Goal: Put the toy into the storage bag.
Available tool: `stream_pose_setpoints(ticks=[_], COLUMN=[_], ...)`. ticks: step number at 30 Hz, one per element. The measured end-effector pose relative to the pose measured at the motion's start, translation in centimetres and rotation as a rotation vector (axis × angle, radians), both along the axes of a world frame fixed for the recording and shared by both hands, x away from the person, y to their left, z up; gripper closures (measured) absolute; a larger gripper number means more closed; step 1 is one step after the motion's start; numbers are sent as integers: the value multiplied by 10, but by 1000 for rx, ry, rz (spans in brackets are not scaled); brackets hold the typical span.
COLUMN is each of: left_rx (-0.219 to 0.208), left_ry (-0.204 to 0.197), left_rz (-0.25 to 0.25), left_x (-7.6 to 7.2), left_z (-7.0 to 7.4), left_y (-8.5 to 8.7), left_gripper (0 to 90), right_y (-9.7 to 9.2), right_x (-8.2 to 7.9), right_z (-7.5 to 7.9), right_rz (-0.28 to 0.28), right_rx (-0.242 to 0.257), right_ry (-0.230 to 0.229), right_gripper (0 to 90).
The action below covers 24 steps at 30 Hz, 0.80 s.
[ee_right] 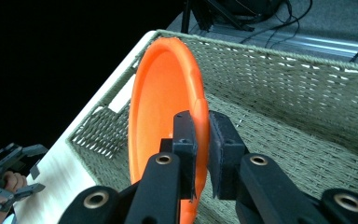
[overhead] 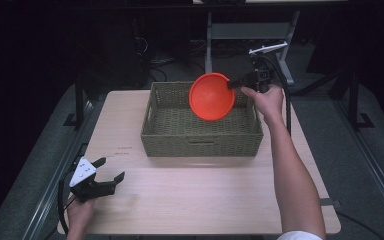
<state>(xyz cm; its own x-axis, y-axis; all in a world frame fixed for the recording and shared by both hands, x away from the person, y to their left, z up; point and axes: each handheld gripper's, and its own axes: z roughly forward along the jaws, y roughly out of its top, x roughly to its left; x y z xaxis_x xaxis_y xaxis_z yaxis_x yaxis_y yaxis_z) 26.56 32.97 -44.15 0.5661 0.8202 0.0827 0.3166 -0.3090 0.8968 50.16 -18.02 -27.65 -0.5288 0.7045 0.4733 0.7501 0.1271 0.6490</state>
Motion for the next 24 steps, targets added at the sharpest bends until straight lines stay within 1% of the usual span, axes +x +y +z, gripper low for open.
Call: stream_pose_setpoints(ticks=[5,6,8,9,11,20,23,24], left_rx=[-1,1,3,4,7,11,4,3], left_ry=[6,5,3,2,4,3,3,3], left_rz=[-2,-3,-9,-9,-8,-5,1,2], left_x=[0,0,0,-1,-1,-1,0,-1], left_z=[-1,-1,-1,0,0,0,0,0], left_y=[-1,-1,-1,-2,-1,-1,0,0], left_gripper=[130,130,130,130,130,130,130,130], right_y=[1,1,2,3,4,6,9,11], right_x=[3,6,7,9,10,13,15,15], right_z=[-6,-10,-12,-15,-18,-29,-32,-34], right_rz=[-14,-16,-16,-21,-22,-30,-29,-27], right_rx=[1,-6,-10,-26,-35,-51,-73,-81], right_ry=[17,24,24,29,38,52,56,67], right_gripper=[819,819,819,819,819,819,818,819])
